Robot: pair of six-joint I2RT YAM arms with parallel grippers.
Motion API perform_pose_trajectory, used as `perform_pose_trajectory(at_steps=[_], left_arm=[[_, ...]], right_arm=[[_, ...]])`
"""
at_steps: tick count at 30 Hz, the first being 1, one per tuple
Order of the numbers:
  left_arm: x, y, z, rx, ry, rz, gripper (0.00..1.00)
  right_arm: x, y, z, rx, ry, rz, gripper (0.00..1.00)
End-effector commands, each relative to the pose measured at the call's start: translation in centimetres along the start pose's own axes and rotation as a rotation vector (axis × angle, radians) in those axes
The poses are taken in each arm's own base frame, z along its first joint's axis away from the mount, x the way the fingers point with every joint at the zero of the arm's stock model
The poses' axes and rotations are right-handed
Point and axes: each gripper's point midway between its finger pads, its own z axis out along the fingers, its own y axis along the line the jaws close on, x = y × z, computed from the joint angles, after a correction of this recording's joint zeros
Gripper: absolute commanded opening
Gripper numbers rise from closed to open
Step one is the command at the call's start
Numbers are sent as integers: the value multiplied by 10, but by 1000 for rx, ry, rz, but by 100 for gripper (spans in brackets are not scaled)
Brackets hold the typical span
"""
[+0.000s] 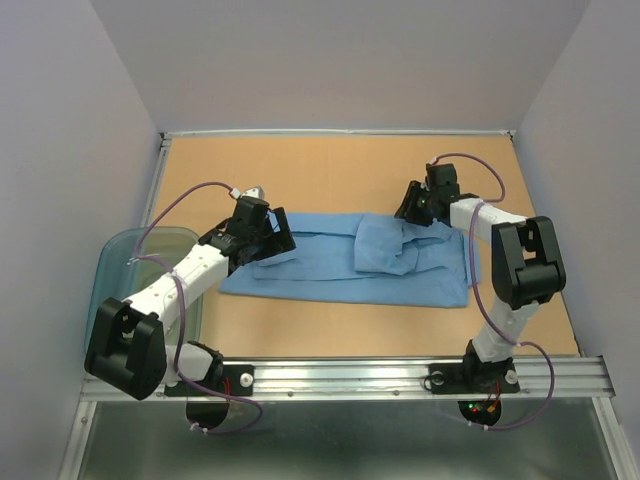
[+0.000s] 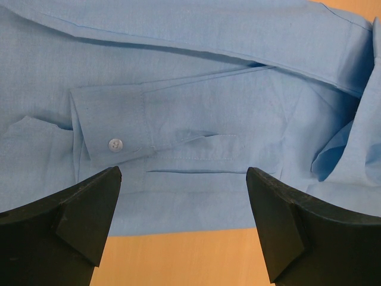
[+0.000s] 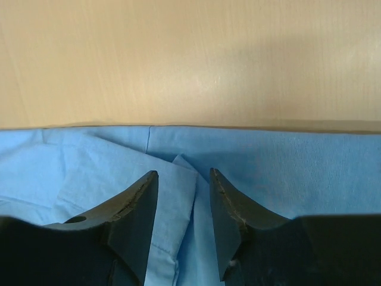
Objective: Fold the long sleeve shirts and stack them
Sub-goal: Fold the shirt
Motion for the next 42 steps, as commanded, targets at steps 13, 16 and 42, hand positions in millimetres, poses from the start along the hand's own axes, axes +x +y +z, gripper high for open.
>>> perform_pose_trajectory(at_steps=[13,16,42], left_arm=[[3,1,-1,-4,-4,6,98],[2,0,-1,-2,-5,3,98],[3,-2,-1,7,-2,2,98]], right_arm=[[-6,26,8,-169,6,-76,38],[-9,38,3,-226,6,-103,35],[-22,73,-23,-404,-20,-233,38]])
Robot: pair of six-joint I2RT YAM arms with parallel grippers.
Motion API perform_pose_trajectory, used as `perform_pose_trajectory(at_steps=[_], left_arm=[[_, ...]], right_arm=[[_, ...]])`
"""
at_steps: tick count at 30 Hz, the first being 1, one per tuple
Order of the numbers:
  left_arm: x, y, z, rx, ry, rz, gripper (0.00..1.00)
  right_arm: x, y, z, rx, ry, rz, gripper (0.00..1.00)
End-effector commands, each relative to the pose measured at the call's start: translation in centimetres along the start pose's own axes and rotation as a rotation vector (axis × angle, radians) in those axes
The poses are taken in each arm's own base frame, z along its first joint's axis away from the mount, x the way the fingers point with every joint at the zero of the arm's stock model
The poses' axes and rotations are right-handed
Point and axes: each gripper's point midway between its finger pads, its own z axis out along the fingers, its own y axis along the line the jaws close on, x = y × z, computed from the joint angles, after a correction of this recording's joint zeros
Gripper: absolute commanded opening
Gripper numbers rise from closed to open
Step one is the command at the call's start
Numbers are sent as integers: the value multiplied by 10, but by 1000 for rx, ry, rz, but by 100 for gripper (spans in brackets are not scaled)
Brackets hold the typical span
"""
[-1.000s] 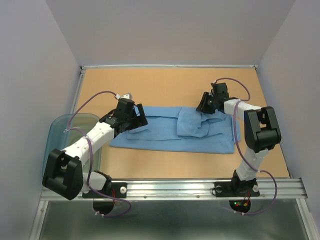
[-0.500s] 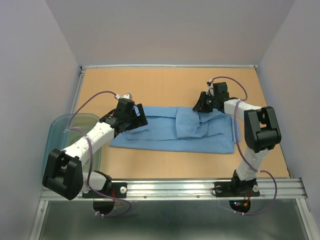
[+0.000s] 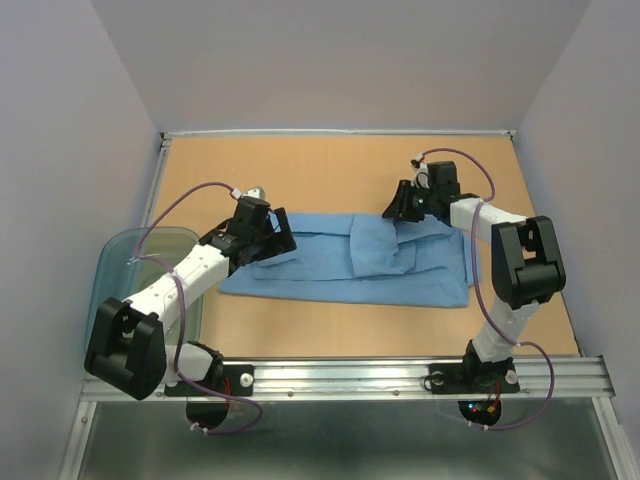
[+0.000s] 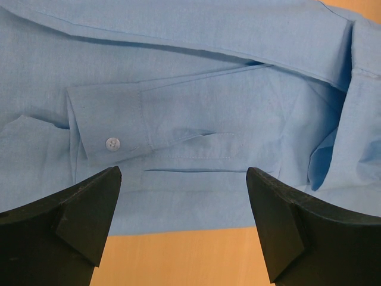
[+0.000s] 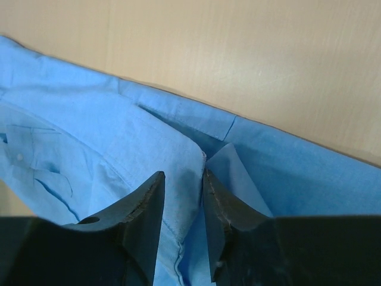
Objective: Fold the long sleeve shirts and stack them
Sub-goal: Fold the shirt
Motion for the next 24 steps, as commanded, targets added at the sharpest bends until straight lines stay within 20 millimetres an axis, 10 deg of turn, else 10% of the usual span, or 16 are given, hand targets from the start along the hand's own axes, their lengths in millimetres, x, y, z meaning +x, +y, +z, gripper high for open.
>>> perform_pose_trajectory(at_steps=[1,11,17,24], left_arm=[[2,-1,-1,5,-3,0,98],[4,-1,0,4,4,1,98],[3,-2,-1,8,-1,2,98],[-2,-4,-8,17,-23,-6,98]], right_arm=[[-36,28,-11,-102,-85,-90,38],[-39,40,-6,-148,-78,-109,32],[-30,45,-7,-151,-66,-111,1],[5,100,-38,-259,-36,-151,0]])
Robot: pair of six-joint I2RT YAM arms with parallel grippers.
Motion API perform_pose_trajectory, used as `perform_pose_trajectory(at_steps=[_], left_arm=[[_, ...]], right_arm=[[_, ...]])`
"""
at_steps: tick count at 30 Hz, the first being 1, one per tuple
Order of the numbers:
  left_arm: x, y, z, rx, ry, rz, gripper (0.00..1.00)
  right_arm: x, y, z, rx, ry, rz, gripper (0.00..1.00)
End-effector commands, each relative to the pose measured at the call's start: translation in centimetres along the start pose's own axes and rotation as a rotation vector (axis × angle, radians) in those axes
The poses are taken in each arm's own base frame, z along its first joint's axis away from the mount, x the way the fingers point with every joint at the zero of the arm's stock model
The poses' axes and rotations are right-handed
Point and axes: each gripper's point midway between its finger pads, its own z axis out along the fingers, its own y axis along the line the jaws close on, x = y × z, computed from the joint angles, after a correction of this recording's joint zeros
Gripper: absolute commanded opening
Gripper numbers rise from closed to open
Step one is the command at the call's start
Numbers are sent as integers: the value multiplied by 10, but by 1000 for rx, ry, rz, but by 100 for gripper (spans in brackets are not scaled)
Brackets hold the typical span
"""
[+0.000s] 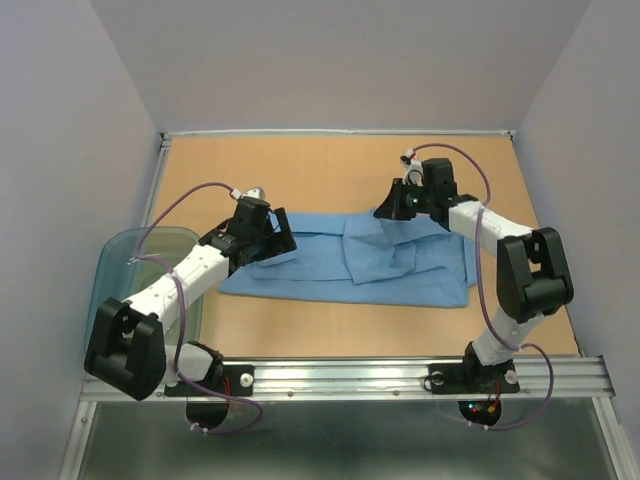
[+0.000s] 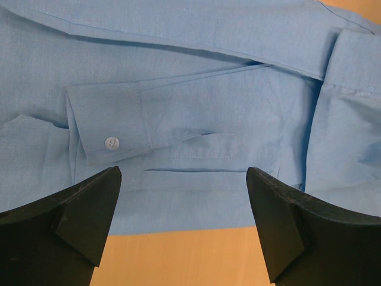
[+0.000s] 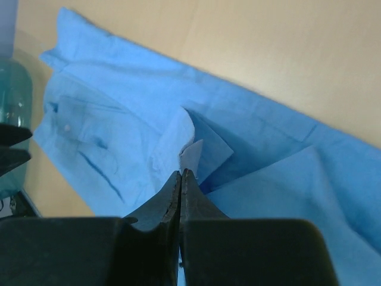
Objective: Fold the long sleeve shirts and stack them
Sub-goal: Fold the shirt
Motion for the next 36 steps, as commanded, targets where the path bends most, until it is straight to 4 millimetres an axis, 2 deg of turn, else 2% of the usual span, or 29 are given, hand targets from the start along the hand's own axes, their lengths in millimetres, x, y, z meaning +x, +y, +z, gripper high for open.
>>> perform_pose_trajectory(at_steps=[1,2,3,5,6,7,8,11,12,13,14,26,29,36], left_arm=[[-5,-4,-10,19,-35,-6,98],[-6,-4,-11,15,-40,-8,98],[-8,-4,-13,15,-47,-10,98],[-12,-2,-17,6,-70,-15,98],[-13,-1,-19,1,-74,-18,98],[-16,0,-22,-2,-92,-21,98],[-16,0,-23,-2,-96,-23,98],[-22,0,-28,0,-122,-34,98],[-23,-1,-29,1,-127,-33,98],[-24,-1,-30,3,-135,-36,98],[-25,-2,-30,4,-136,-36,98],[-55,-14,-30,1,-206,-36,98],[-67,-21,-32,7,-231,-34,98],[-76,-24,-26,-5,-241,-17,98]], right_arm=[[8,65,-24,-135,-28,-81,1],[8,82,-35,-165,-44,-102,1],[20,97,-37,-209,-18,-113,1],[45,111,-46,-261,30,-103,1],[51,125,-56,-296,27,-122,1],[57,129,-61,-313,38,-112,1],[76,130,-65,-339,81,-94,1],[96,151,-94,-426,92,-105,1],[102,150,-94,-436,112,-97,1],[103,160,-106,-471,100,-115,1],[113,167,-115,-524,131,-118,1],[124,223,-197,-776,119,-235,1],[121,235,-215,-815,95,-274,1],[122,255,-246,-913,111,-331,1]])
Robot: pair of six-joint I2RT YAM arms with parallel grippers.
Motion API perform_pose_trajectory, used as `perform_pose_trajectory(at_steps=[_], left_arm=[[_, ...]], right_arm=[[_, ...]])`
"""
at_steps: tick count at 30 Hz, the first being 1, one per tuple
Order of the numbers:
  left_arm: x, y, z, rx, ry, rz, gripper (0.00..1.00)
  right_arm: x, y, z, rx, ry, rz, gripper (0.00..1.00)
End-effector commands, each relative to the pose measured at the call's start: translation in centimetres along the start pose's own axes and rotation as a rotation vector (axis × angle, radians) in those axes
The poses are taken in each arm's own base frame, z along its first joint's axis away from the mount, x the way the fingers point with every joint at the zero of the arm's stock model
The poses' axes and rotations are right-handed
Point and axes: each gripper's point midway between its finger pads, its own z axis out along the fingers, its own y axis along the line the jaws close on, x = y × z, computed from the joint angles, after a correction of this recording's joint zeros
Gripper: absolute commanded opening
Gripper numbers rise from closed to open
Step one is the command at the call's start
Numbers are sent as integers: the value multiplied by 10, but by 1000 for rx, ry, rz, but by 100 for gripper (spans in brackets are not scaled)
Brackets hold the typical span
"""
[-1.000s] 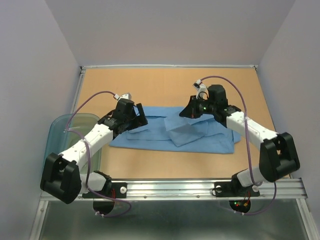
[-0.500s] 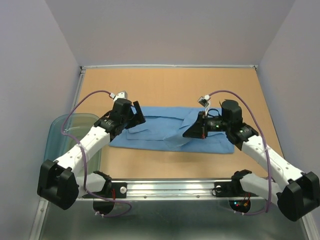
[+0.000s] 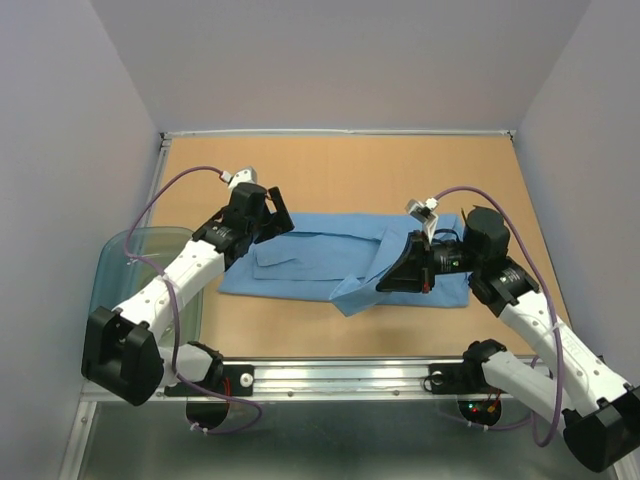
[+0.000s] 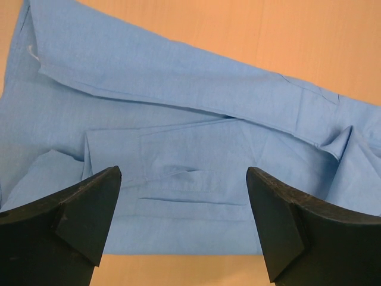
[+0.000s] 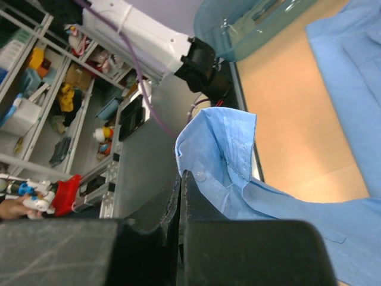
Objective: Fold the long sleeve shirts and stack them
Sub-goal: Fold the shirt
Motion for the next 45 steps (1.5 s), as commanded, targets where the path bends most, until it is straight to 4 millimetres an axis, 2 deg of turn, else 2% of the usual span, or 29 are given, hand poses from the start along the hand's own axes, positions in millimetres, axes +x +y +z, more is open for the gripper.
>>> perform_pose_trajectory(at_steps=[1,5,10,15,19,20,21,22,24,25,26,27,28,29,30,31,32,33,34,35,36,40,41,43,44,45], left_arm=[[-22,-11,3,8,-62,20,98],[-27,-14,10,-7,-66,33,98],[-33,-16,15,-19,-74,45,98],[-34,-11,18,-39,-85,57,98],[-34,-10,21,-50,-85,67,98],[-34,-9,22,-53,-83,70,98],[-34,-10,22,-52,-83,73,98],[-35,-10,22,-54,-86,75,98],[-37,-10,21,-59,-92,81,98],[-40,-10,21,-62,-101,85,98],[-43,-8,20,-73,-110,96,98],[-45,-7,20,-81,-117,103,98],[-51,-6,20,-97,-135,105,98],[-55,-6,20,-102,-141,110,98],[-58,-6,21,-108,-147,121,98],[-63,-8,23,-114,-155,122,98],[-71,-12,23,-109,-166,125,98],[-68,-9,27,-118,-155,130,98],[-71,-11,32,-123,-150,133,98],[-74,-11,35,-129,-150,135,98],[-76,-13,37,-133,-149,133,98],[-78,-2,56,-173,-125,113,98],[-80,4,60,-186,-120,100,98],[-79,9,70,-188,-97,80,98],[-79,10,73,-188,-91,73,98],[-81,15,77,-192,-87,57,98]], right_arm=[[-9,45,-7,-122,32,-70,1],[-7,62,-13,-169,49,-97,2],[-2,55,-13,-135,29,-84,2],[-17,21,-6,31,-77,-54,1],[-56,-32,-7,303,-230,-49,2],[-60,-54,-7,376,-235,-28,2],[-75,-70,-12,467,-277,-23,2],[-74,-91,-9,515,-257,6,11],[-72,-109,-6,556,-223,37,40],[-76,-113,-6,571,-216,37,50],[-70,-132,-10,645,-198,70,63],[-66,-134,-10,655,-179,85,66],[-75,-149,-26,786,-223,76,74],[-70,-160,-38,880,-218,102,77],[-76,-166,-51,961,-245,99,80],[-90,-178,-80,1107,-317,98,81],[-95,-190,-114,1249,-377,123,81],[-97,-192,-121,1291,-395,134,81],[-100,-201,-148,1370,-460,185,80],[-98,-207,-164,1413,-486,223,78],[-92,-221,-187,1451,-516,296,77],[-52,-261,-217,1444,-560,592,62],[-48,-267,-221,1436,-576,626,60],[-29,-282,-222,1386,-595,728,57],[-25,-286,-220,1359,-607,754,56],[-30,-291,-220,1331,-638,753,55]])
